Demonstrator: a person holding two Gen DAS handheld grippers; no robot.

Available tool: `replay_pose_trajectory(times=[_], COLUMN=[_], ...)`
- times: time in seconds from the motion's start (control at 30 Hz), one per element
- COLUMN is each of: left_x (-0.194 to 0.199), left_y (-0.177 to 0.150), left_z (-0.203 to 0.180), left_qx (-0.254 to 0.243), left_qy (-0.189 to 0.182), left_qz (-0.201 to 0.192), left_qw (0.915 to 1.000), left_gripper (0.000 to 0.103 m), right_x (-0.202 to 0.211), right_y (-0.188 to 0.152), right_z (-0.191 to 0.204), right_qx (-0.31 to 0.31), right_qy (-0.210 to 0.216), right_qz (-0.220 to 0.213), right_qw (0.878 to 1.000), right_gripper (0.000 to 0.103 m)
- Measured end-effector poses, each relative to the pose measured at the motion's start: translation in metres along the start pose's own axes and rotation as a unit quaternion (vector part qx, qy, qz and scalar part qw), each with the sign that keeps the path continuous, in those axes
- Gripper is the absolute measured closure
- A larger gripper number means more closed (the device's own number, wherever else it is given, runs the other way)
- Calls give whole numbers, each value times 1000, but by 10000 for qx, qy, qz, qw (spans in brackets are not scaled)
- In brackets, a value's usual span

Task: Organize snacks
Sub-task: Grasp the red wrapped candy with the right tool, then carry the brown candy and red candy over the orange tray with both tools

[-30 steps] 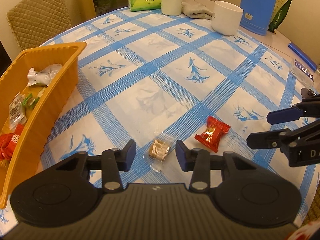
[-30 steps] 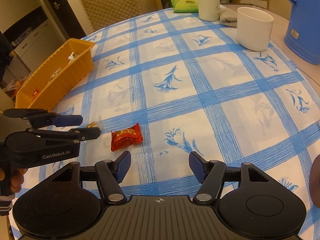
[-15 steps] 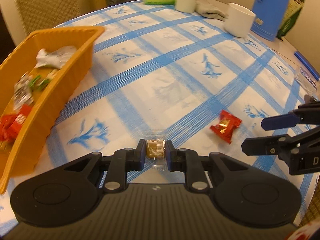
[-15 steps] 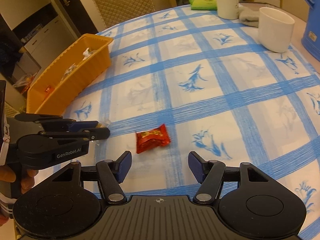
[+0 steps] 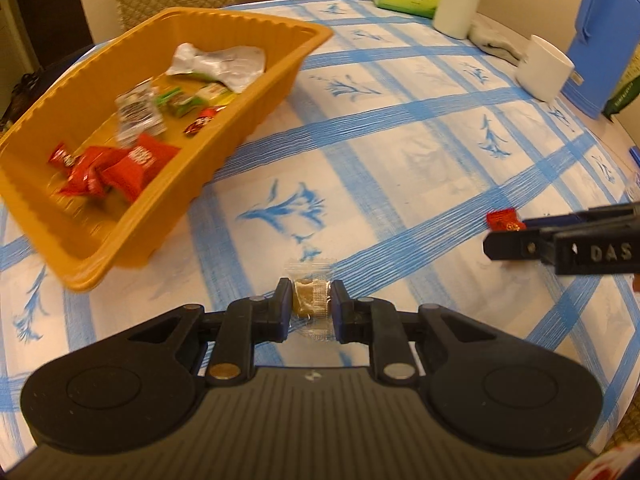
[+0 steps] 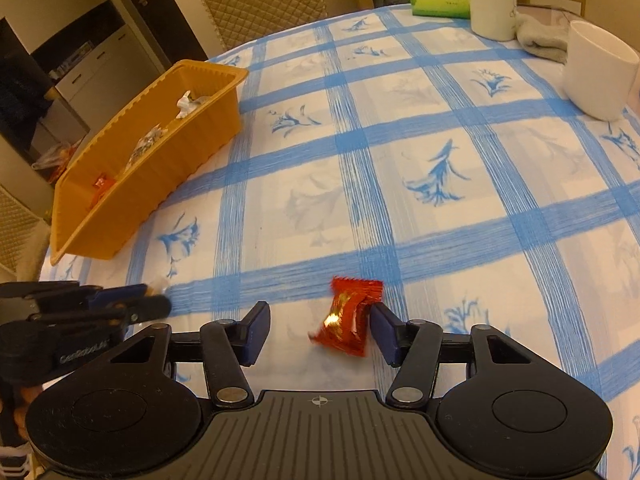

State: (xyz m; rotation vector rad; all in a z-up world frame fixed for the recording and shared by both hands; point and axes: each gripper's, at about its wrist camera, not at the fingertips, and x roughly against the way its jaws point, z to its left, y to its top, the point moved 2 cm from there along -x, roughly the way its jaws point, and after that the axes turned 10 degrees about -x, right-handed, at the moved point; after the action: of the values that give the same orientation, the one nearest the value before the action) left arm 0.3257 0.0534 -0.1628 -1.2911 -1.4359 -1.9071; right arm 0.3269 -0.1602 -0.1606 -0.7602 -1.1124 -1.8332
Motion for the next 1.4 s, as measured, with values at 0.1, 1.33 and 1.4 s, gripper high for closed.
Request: replay_pose_trajectory(times=[0.1, 1.33, 1.4], left_x=[2, 67, 73], left_y=[-3, 11, 14], left_z=[4, 6, 11], left_qx=[77, 317, 346], left_qy=[32, 207, 254], left_qz=[4, -643, -729], left_qw=[10000, 9972, 9964], left_gripper=[85, 85, 85], right_x=[-7, 21, 23], right_y=[0, 9, 14], right_z=[7, 52, 59], right_qx=[236, 1143, 1180], right_qy=[-89, 431, 540], right_qz=[55, -257, -293], right_qw=[9997, 9922, 9911], right_gripper=[60, 82, 82])
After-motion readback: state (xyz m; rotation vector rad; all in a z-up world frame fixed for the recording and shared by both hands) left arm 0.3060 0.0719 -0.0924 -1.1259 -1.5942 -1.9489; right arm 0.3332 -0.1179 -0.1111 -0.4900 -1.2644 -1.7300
